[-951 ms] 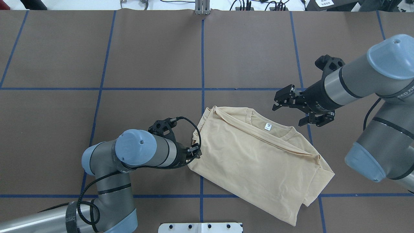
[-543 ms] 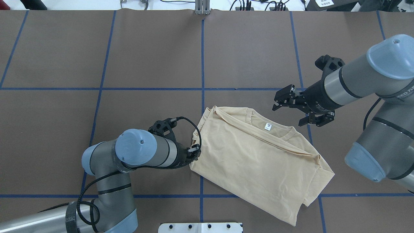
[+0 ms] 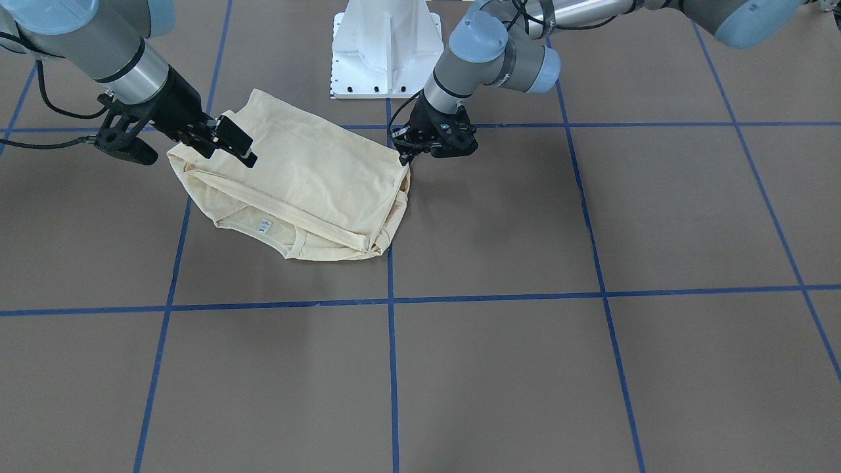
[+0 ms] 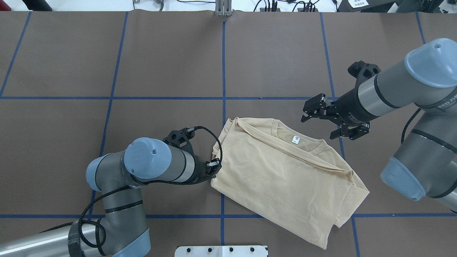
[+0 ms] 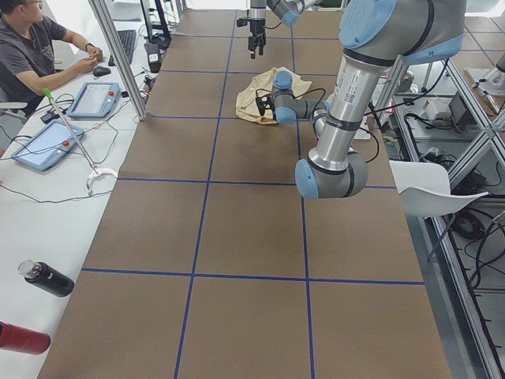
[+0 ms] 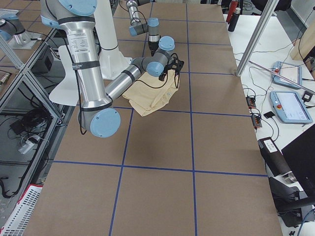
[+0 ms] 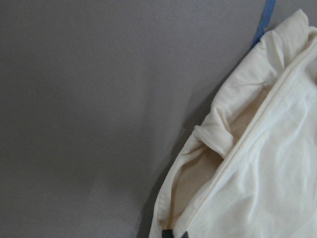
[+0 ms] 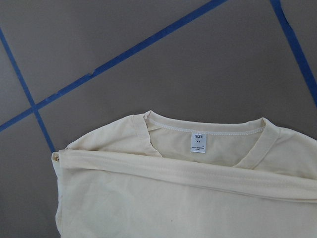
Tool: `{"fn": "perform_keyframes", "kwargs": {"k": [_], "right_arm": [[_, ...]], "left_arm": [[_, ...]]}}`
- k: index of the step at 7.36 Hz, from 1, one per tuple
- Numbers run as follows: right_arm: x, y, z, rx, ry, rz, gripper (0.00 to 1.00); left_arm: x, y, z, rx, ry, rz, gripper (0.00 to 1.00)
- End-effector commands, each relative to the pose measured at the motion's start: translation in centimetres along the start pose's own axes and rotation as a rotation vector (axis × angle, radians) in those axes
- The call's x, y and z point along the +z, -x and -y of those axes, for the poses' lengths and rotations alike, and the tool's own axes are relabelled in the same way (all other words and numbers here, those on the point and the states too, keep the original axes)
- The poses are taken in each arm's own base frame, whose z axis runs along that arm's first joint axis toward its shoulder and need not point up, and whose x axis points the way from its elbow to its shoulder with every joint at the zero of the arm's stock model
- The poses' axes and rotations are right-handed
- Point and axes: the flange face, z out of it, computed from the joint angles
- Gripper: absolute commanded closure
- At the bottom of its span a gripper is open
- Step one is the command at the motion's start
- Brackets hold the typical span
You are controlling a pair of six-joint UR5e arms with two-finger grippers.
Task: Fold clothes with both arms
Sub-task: 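Drag the shirt corner away from the robot with the left gripper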
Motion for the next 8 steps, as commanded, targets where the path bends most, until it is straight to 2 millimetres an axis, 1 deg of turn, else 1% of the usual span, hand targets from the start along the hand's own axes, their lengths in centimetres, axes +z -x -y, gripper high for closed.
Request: {"fn": "perform_keyframes", "kwargs": {"k": [1,2,3,4,5,6,8], "right_arm": [[-0.1,0.0,-0.1,0.0,0.0,0.002,0.0],[-0.1,0.1,-0.1,-0.001,0.0,0.003,0.0],[-0.2,0.2,-0.1,-0.002,0.0,0.004,0.0],[0.0,0.2,-0.1,-0.002,0.001,0.003,0.0],[-0.1,0.2,-0.2,-0.004,0.001,0.004,0.0],[0.1,0.1,-0.1,-0.003,0.001,0.002,0.0],[0.2,0.1,0.0,0.0,0.001,-0.001,0.0]], "left_arm": [[-1.2,0.0,4.0,-0.023,-0.061,0.035,1.0],[-1.8,0.2,6.4,-0.029,-0.097,0.042,1.0],[-1.9,0.5,8.8,-0.003,-0.127,0.057,1.0],[-1.8,-0.9,10.2,-0.007,-0.147,0.054,1.0],[-0.7,-2.8,11.8,-0.017,-0.166,0.062,1.0],[0.0,-3.4,14.0,0.012,-0.19,0.075,1.0],[0.1,-4.4,18.6,0.041,-0.237,0.105,1.0]]}}
